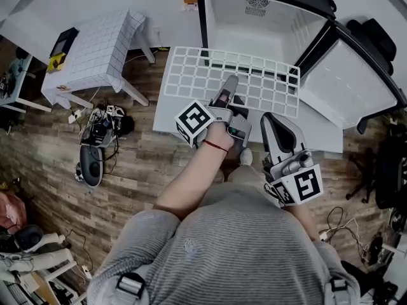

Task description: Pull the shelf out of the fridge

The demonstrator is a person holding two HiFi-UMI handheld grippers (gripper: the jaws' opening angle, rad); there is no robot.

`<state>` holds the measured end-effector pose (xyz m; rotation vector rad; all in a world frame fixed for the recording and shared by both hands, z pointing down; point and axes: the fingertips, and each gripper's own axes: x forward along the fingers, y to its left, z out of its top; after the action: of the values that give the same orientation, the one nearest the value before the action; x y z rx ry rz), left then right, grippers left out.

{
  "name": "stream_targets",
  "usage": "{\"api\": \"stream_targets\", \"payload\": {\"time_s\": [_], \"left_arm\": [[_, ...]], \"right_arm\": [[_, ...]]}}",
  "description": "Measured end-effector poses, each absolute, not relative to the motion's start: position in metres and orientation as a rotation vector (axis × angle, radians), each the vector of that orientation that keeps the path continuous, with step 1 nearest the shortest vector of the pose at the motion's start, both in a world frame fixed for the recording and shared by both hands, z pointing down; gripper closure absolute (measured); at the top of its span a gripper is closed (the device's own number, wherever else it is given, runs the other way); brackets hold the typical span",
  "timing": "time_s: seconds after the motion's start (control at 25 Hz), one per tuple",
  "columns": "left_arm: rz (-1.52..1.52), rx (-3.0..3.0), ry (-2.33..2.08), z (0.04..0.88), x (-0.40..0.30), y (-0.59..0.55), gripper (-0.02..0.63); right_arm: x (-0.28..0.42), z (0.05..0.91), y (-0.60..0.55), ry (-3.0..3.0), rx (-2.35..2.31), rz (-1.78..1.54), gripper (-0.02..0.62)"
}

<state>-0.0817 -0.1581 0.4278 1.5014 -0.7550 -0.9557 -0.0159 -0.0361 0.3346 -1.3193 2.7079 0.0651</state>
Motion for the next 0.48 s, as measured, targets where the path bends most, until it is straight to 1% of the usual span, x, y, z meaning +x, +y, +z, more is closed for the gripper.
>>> {"api": "stream_targets", "payload": {"time_s": [0.48], "left_arm": [[-0.946,1.497,-0.767,0.419,-0.092,-0.156,0.569]], "right_arm": [[-0.029,0.328,-0.034,2.711,-1.296,0.082,0.581]]}}
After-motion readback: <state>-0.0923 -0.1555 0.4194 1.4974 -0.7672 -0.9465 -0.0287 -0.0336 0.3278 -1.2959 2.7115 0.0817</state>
